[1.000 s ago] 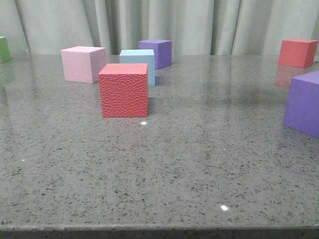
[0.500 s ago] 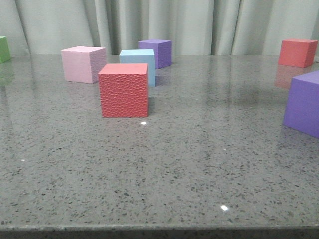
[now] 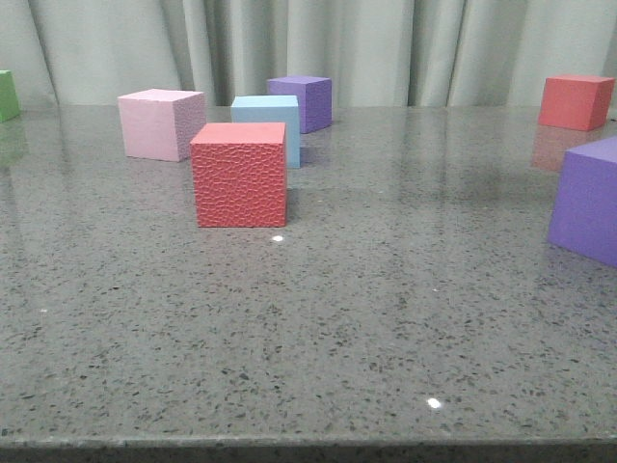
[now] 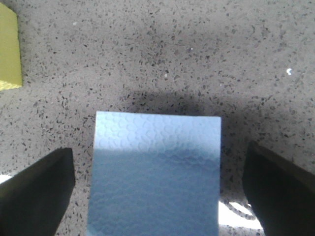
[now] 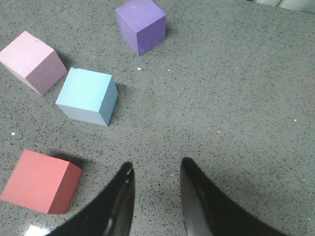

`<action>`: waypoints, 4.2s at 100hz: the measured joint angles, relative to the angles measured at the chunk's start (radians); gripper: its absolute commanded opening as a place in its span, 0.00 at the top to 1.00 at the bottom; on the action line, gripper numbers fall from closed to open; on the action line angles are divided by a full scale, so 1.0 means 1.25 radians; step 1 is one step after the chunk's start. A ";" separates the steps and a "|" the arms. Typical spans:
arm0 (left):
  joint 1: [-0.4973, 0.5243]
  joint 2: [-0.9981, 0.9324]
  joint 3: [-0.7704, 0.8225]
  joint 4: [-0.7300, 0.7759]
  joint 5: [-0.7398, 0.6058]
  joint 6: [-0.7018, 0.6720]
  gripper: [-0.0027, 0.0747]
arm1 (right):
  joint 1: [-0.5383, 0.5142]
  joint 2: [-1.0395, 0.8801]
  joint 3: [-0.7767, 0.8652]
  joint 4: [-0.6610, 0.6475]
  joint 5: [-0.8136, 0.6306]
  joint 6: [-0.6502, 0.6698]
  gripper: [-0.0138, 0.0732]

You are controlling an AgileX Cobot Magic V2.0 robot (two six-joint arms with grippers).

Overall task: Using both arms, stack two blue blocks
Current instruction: 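Lower the left gripper over the second light blue cube and grasp it, then lift the second light blue cube with the left gripper toward the first, then lower the held cube onto the first light blue cube and open the left gripper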

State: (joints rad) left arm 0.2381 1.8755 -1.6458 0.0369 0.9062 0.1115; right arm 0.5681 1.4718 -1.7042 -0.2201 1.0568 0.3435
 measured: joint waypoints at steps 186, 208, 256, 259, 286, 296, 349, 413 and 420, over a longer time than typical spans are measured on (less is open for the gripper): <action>-0.214 0.019 -0.360 -0.080 0.246 -0.194 0.56 | 0.000 -0.125 0.128 -0.129 -0.041 0.070 0.56; -0.293 0.019 -0.362 -0.080 0.244 -0.232 0.56 | 0.000 -0.159 0.156 -0.139 -0.042 0.083 0.56; -0.452 0.019 -0.362 -0.055 0.196 -0.303 0.56 | -0.011 -0.223 0.243 -0.140 -0.065 0.106 0.56; -0.460 0.019 -0.362 -0.055 0.194 -0.305 0.56 | -0.018 -0.227 0.247 -0.140 -0.067 0.108 0.56; -0.515 0.044 -0.362 -0.052 0.158 -0.336 0.56 | -0.084 -0.270 0.277 -0.142 -0.072 0.111 0.56; -0.535 0.059 -0.362 -0.050 0.156 -0.350 0.56 | -0.088 -0.277 0.279 -0.143 -0.072 0.111 0.56; -0.567 0.101 -0.362 -0.047 0.134 -0.416 0.56 | -0.088 -0.278 0.279 -0.143 -0.077 0.112 0.56; -0.575 0.111 -0.362 -0.043 0.129 -0.444 0.55 | -0.088 -0.279 0.279 -0.143 -0.077 0.114 0.56; -0.575 0.111 -0.362 -0.045 0.129 -0.444 0.54 | -0.088 -0.279 0.279 -0.143 -0.077 0.114 0.56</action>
State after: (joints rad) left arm -0.4807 2.0144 -2.0978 -0.0192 1.0680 -0.4437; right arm 0.4583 1.1231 -1.3555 -0.3990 0.9607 0.4856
